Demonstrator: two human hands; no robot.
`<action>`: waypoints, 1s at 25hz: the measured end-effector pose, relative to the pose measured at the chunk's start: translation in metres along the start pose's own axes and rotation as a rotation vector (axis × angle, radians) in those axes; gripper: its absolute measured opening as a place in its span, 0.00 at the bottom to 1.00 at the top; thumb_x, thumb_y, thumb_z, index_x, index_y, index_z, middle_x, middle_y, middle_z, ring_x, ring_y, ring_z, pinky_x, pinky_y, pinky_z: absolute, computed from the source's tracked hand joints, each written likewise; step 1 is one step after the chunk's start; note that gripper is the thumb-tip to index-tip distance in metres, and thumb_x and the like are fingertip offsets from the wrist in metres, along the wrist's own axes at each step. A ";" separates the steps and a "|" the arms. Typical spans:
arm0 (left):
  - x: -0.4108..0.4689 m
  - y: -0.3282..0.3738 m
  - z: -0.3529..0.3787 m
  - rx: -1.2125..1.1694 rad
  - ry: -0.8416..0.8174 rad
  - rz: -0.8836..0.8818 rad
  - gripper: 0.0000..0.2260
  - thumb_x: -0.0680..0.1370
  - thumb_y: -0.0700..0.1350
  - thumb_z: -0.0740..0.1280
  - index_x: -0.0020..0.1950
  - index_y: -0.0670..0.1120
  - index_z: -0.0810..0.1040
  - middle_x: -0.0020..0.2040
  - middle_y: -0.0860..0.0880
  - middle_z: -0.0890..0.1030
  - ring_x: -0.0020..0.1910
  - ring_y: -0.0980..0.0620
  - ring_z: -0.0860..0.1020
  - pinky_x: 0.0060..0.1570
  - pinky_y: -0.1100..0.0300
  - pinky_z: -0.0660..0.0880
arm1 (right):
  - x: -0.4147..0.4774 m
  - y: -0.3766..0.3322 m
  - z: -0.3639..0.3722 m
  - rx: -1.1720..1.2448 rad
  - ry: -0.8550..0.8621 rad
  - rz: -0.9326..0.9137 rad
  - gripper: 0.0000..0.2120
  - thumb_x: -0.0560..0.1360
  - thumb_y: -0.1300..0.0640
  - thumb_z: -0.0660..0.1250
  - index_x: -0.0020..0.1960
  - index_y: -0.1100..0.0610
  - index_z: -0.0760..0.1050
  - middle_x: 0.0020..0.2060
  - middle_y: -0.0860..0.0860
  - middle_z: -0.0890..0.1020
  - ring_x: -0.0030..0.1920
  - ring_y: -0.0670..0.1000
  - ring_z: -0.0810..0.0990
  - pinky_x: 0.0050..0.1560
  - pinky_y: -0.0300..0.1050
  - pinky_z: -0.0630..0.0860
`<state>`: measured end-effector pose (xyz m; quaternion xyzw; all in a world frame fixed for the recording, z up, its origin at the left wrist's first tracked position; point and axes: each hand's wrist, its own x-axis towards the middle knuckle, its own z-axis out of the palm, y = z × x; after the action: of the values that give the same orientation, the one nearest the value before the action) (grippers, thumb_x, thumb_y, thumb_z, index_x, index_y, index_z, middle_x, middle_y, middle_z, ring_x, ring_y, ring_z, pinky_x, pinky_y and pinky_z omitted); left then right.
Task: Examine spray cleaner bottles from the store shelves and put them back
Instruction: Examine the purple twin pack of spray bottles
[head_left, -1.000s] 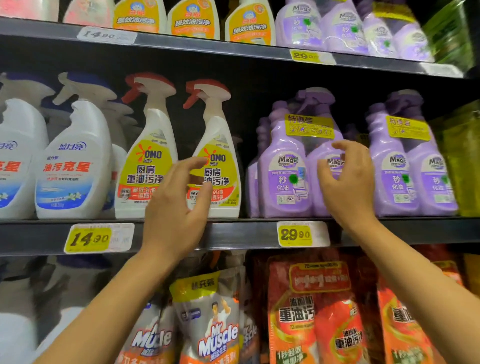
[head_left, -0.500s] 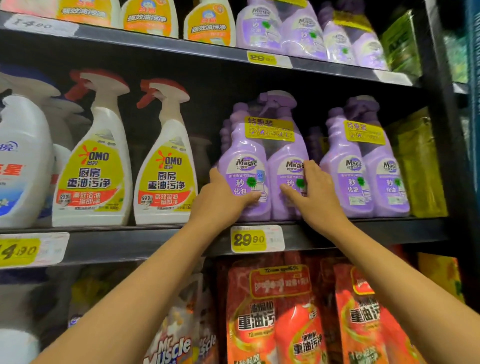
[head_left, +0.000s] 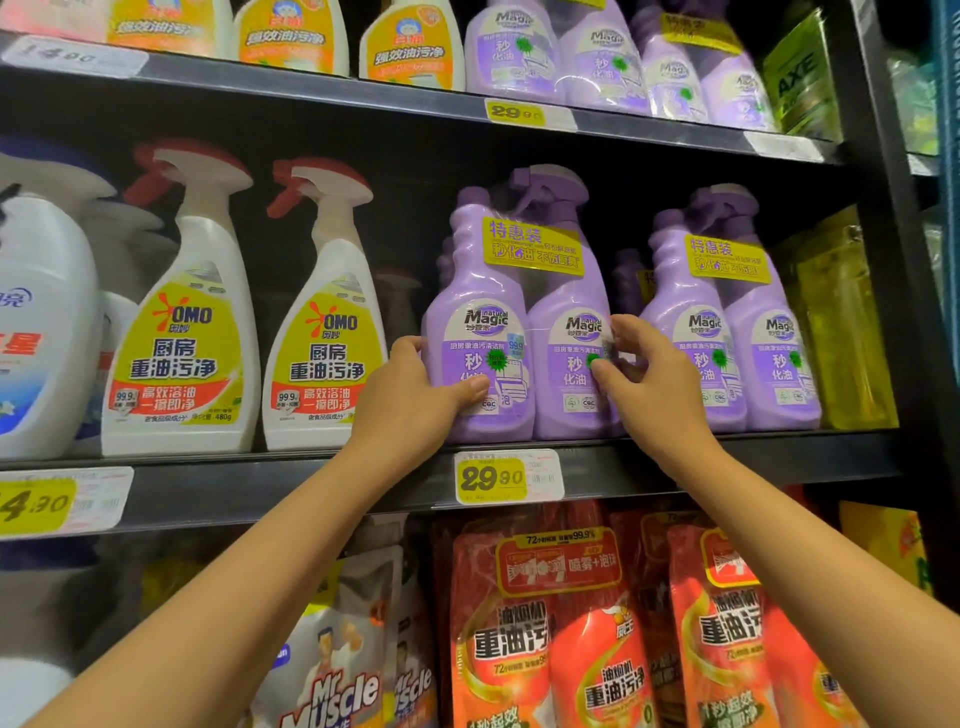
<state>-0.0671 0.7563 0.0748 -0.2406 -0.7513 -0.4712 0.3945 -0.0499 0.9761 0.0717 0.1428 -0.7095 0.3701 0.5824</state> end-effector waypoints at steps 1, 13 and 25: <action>-0.001 0.000 0.000 0.017 0.015 0.014 0.28 0.70 0.55 0.74 0.65 0.46 0.69 0.55 0.49 0.81 0.51 0.49 0.80 0.43 0.59 0.75 | 0.001 0.001 0.002 -0.024 -0.007 0.011 0.21 0.76 0.60 0.68 0.68 0.58 0.70 0.61 0.54 0.78 0.59 0.55 0.78 0.62 0.54 0.73; -0.002 -0.005 -0.017 -0.280 -0.119 -0.068 0.28 0.69 0.58 0.73 0.61 0.53 0.62 0.51 0.55 0.79 0.48 0.59 0.79 0.40 0.65 0.73 | 0.013 -0.006 0.005 0.507 -0.315 0.382 0.29 0.61 0.49 0.77 0.59 0.60 0.78 0.50 0.54 0.86 0.49 0.52 0.84 0.47 0.42 0.79; -0.009 0.009 -0.021 -0.359 0.041 -0.003 0.31 0.61 0.70 0.72 0.57 0.54 0.74 0.47 0.57 0.83 0.42 0.60 0.83 0.40 0.62 0.77 | 0.009 -0.041 -0.002 0.668 -0.264 0.424 0.40 0.63 0.42 0.74 0.65 0.66 0.70 0.53 0.61 0.83 0.48 0.58 0.84 0.45 0.49 0.80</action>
<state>-0.0478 0.7413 0.0774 -0.2964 -0.6474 -0.6031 0.3597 -0.0249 0.9517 0.0948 0.2208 -0.6329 0.6701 0.3187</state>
